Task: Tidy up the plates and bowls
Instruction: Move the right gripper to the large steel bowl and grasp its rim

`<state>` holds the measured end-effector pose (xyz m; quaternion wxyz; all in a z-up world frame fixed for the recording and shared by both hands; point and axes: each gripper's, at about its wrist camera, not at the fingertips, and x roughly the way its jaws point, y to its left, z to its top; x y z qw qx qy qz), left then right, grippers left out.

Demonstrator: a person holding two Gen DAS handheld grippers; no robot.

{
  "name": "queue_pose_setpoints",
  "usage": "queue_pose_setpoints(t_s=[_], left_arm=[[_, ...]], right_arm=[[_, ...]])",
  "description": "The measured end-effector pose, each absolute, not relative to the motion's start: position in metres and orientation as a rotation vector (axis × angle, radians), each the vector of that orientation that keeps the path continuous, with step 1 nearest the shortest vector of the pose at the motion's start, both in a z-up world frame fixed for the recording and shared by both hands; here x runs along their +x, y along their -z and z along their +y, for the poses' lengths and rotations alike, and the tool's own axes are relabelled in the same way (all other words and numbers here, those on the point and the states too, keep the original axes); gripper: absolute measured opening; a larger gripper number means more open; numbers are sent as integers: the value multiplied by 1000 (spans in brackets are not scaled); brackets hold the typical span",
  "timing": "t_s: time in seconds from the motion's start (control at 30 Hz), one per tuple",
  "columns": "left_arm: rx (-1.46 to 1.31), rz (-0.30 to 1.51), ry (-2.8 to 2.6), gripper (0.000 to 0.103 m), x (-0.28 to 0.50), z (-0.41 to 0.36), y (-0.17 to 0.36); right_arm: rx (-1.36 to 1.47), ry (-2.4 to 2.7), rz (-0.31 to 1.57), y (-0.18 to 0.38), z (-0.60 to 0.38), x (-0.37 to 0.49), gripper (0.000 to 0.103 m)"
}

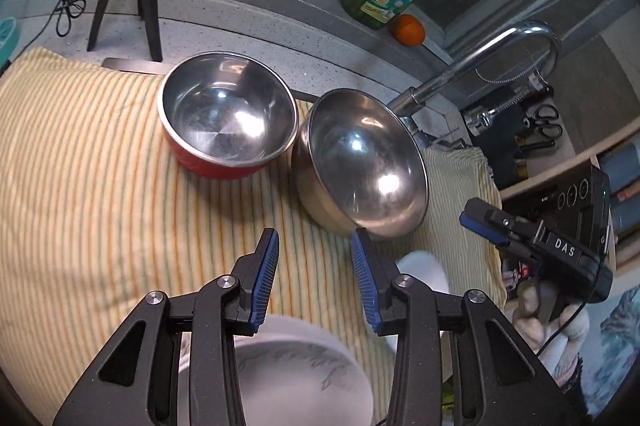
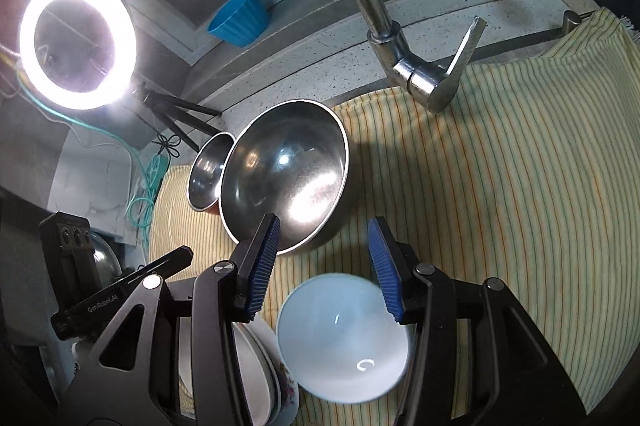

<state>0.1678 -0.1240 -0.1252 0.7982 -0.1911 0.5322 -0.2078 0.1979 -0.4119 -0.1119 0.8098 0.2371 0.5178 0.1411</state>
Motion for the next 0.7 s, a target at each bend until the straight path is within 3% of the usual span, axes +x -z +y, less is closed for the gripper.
queue_pose_setpoints(t_s=[0.47, 0.7], left_arm=[[-376, 1172, 382, 36, 199, -141, 139], [-352, 1173, 370, 29, 203, -144, 142]], right_arm=[[485, -299, 1150, 138, -416, 242, 48], [455, -328, 1167, 145, -406, 251, 31]])
